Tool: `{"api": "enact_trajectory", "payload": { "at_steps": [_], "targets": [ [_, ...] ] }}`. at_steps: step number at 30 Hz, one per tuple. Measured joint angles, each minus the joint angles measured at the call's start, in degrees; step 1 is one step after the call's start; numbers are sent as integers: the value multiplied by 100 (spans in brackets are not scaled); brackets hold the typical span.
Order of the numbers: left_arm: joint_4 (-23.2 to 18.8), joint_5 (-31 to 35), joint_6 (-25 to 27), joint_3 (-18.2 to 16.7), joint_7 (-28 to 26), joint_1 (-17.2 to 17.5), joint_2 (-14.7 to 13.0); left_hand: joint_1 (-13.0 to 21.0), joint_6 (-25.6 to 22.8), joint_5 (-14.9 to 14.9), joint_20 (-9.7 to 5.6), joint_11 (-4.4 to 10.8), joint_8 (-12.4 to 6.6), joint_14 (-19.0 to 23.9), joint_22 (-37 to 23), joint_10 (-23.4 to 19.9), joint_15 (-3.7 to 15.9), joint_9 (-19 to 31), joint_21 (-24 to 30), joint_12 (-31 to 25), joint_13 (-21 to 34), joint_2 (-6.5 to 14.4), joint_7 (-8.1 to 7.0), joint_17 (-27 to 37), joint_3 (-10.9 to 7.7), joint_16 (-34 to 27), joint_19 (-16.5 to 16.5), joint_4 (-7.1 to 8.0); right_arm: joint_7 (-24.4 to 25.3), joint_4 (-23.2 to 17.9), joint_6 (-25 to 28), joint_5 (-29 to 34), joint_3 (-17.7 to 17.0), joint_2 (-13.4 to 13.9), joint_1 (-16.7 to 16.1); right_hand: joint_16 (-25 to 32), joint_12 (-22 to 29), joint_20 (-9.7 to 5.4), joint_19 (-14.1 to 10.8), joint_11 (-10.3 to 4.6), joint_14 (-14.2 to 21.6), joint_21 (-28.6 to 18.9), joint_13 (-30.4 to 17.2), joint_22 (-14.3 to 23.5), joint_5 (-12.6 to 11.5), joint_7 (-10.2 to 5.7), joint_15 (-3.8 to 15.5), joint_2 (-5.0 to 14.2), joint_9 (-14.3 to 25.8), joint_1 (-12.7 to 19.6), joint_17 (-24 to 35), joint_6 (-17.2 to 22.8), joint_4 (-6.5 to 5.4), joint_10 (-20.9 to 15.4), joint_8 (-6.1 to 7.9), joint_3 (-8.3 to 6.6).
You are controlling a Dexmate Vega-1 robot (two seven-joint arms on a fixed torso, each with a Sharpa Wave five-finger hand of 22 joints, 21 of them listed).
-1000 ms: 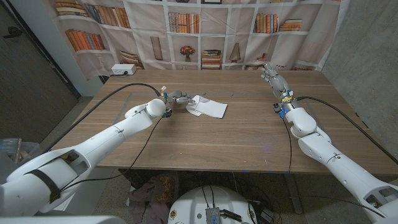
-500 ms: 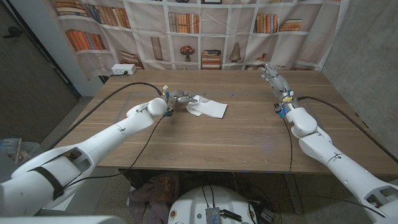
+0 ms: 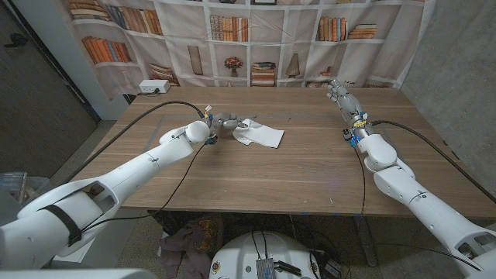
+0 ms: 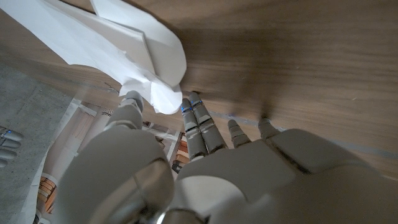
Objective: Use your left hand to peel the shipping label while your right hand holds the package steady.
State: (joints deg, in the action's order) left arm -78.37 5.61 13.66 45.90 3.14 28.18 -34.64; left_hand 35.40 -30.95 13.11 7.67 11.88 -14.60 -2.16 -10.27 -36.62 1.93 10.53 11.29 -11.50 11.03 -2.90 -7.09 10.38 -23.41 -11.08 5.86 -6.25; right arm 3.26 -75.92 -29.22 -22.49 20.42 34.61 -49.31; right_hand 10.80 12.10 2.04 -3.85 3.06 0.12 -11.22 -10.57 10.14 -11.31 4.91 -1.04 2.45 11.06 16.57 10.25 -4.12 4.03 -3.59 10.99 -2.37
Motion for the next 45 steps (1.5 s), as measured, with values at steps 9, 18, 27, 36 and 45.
{"api": "enact_trajectory", "payload": {
  "at_steps": [9, 18, 27, 36, 45],
  "targets": [
    [3, 98, 74, 65, 34, -42, 20, 292, -69, 46, 33, 42, 0, 86, -1, -42, -22, 0, 22, 5, 12, 114, -69, 0, -95, 0, -34, -128, -109, 62, -39, -136, -25, -21, 0, 0, 0, 0, 0, 0, 0, 0, 0, 0, 0, 0, 0, 0, 0, 0, 0, 0, 0, 0, 0, 0],
    [18, 156, 124, 114, 49, -70, 51, 545, -255, 46, 74, 32, -26, 260, 1, -235, -6, 0, 22, 21, 9, 171, -110, -12, -171, -28, -75, -219, -203, 101, -71, -269, -64, -27, -7, 0, 0, 0, 0, 0, 0, 0, 0, 0, 0, 0, 0, 27, 0, -28, 0, 1, -16, 0, 0, 16],
    [32, 229, 82, 126, -101, -39, 99, 1062, -1125, 19, 203, 54, -281, 952, 24, -1086, 20, 0, 88, -152, 25, 309, -192, 9, -354, -149, -204, -305, -259, 107, -79, -358, -96, -23, -41, 0, 1, 0, 0, 0, 0, 0, 0, 0, 0, 0, 0, 26, -1, -27, 0, 1, -16, 0, 0, 16],
    [63, 329, -37, 101, -503, 86, 218, 1942, -1849, -194, 422, 70, -536, 1758, 31, -1890, 17, 30, 89, -279, 181, 658, -313, 108, -700, -360, -426, -350, -286, 98, -82, -414, -129, -4, -81, 0, 1, 0, 0, 0, 0, 0, 0, 0, 0, 0, 0, 26, -1, -26, 0, 1, -16, -1, 0, 16],
    [78, 359, -195, -18, -1019, 264, 355, 2582, -2593, -268, -85, 82, -983, 2435, 21, -2477, 54, 81, 183, -539, 441, 789, -357, 461, -654, -780, -1195, -355, -281, 77, -82, -425, -156, 14, -113, 0, 1, 0, 0, 0, 0, 0, 0, 0, 0, 0, 0, 48, -1, -48, 0, 1, -16, -1, 0, 16]
  ]
}}
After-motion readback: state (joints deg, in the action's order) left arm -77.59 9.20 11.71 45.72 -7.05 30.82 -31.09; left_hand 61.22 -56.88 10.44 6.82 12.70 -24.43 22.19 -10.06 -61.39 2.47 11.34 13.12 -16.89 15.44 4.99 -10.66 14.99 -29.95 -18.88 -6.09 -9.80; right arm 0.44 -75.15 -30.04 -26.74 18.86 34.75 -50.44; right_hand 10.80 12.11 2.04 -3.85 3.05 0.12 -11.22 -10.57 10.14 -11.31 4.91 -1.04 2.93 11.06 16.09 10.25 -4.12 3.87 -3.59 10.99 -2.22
